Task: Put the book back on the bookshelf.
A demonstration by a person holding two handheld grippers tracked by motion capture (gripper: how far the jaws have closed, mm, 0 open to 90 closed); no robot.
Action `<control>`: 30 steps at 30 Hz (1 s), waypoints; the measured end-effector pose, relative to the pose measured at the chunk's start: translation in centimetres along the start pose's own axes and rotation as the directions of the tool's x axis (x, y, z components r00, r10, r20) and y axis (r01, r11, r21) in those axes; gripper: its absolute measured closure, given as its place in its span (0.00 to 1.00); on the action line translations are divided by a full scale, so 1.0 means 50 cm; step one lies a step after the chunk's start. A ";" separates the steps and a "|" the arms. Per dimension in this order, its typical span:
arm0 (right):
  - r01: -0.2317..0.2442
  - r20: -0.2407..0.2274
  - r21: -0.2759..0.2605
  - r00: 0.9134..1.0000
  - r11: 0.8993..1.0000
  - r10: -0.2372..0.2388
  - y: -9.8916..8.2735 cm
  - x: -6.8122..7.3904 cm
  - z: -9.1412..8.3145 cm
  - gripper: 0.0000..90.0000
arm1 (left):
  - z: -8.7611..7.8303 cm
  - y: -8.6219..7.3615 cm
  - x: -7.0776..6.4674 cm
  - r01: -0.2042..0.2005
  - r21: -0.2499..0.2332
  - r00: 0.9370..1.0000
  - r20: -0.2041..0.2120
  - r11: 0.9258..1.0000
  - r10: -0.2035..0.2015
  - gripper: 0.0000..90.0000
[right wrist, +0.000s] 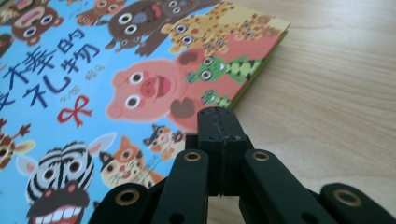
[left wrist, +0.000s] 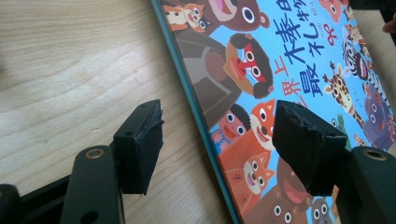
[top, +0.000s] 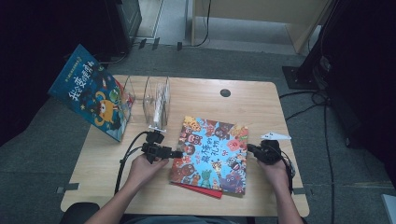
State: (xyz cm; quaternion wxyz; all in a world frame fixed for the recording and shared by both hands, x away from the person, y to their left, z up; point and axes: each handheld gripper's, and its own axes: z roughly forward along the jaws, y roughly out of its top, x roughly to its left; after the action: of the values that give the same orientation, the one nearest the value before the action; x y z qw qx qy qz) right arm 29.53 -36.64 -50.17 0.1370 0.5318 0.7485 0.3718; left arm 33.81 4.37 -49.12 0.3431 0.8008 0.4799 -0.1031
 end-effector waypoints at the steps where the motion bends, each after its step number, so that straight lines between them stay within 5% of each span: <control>1: 0.003 -0.004 0.003 1.000 1.000 -0.003 -0.003 0.002 0.000 1.00 | 0.002 -0.001 0.000 0.004 0.001 1.000 0.004 1.000 -0.004 0.38; 22: 0.022 -0.032 -0.003 0.999 1.000 -0.022 0.002 0.017 0.016 1.00 | 0.012 -0.009 -0.003 0.058 0.001 0.998 0.022 0.998 -0.058 0.39; 30: 0.036 -0.032 0.008 0.999 0.999 -0.036 -0.003 0.027 0.008 1.00 | 0.012 -0.002 -0.014 0.096 0.017 0.995 -0.035 0.995 -0.095 0.48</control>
State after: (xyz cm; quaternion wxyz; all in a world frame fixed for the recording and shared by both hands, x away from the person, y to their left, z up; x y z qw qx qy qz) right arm 29.10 -35.30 -50.29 0.1295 0.5127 0.7616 0.3746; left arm 33.48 3.53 -49.25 0.3219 0.7819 0.5224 -0.1103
